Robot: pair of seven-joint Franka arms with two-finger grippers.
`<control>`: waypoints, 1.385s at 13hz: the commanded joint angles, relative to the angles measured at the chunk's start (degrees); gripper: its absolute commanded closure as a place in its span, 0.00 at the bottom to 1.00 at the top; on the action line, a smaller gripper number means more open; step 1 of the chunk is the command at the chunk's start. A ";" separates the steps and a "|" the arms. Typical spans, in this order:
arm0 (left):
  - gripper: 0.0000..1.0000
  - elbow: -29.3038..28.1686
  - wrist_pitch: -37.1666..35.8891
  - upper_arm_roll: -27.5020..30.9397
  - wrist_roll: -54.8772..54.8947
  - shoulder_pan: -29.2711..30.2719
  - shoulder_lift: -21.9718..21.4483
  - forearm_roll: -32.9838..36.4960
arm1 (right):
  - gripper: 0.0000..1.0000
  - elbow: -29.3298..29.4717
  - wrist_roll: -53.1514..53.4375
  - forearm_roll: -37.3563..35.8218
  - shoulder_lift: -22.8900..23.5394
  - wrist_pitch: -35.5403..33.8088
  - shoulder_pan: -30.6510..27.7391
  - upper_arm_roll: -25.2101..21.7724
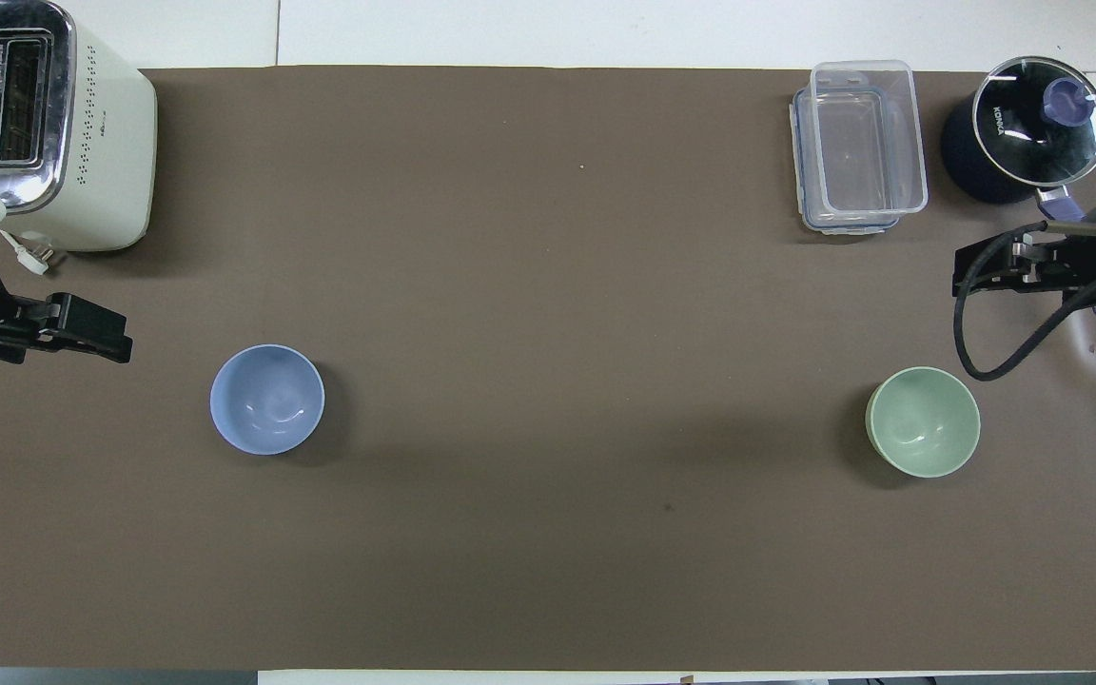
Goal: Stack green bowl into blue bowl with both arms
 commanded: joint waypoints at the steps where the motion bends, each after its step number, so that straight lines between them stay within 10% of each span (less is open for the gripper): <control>1: 0.00 -1.08 1.03 0.26 -0.35 -0.84 -1.15 1.29 | 0.00 -1.41 0.52 0.15 -1.32 0.01 -0.51 0.29; 11: 0.00 -3.27 4.88 0.35 -0.18 -0.05 -1.67 1.20 | 0.00 -9.73 -5.62 0.15 -4.73 4.74 -3.40 0.29; 18: 0.00 -31.02 37.02 0.61 5.89 1.45 0.51 1.29 | 0.00 -34.18 -10.82 0.24 -13.36 24.53 -8.41 0.11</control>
